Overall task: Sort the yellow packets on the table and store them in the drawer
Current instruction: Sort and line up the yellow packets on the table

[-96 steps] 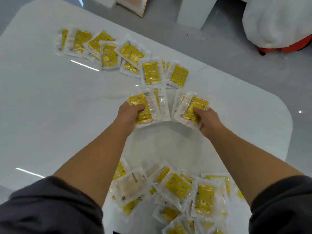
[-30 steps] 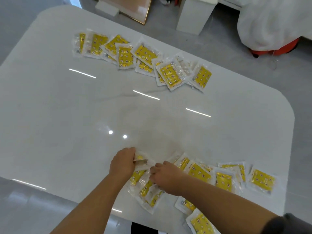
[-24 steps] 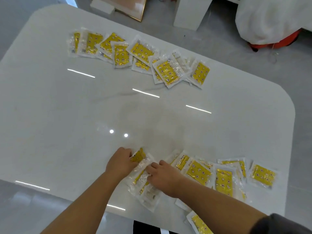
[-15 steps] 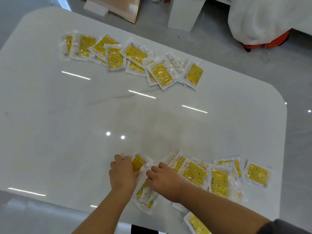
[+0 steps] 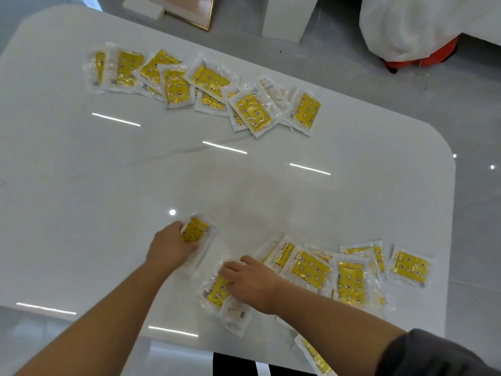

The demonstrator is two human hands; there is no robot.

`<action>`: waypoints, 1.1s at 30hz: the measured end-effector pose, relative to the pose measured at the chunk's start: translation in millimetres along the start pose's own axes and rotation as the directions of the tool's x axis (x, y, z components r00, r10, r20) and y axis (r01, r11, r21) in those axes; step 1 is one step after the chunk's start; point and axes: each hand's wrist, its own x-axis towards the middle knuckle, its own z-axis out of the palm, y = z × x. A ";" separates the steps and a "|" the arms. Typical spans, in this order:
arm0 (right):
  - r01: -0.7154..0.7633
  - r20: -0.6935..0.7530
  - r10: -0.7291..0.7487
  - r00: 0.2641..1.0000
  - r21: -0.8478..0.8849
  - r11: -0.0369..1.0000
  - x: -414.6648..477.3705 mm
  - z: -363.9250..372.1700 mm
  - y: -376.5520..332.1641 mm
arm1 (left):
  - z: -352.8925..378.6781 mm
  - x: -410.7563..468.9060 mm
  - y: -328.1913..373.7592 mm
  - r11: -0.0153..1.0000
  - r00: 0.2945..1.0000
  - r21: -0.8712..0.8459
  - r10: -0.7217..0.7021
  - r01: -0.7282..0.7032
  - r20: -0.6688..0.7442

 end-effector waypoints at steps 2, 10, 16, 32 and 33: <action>0.010 0.005 -0.010 1.000 -0.032 0.999 6.3 -4.5 -1.8 | -6.6 2.8 -3.7 1.000 1.000 0.029 -0.009 0.008 0.023; 0.099 0.073 -0.089 0.993 -0.153 0.983 14.9 -25.3 -4.6 | -9.4 3.9 -20.4 0.999 0.999 0.033 -0.018 0.017 0.027; 0.093 0.082 -0.085 0.993 -0.109 0.990 26.0 -23.8 -3.8 | -7.2 3.5 -24.8 0.999 0.999 0.027 -0.020 0.019 0.035; -0.315 0.044 0.388 0.921 0.672 0.670 -13.4 -44.0 72.6 | -30.8 2.3 5.5 0.973 0.998 -0.224 -0.043 0.051 0.041; -0.334 0.035 0.430 0.902 0.687 0.646 -14.9 -40.0 77.7 | -30.1 2.9 10.2 0.973 0.998 -0.223 -0.045 0.052 0.036</action>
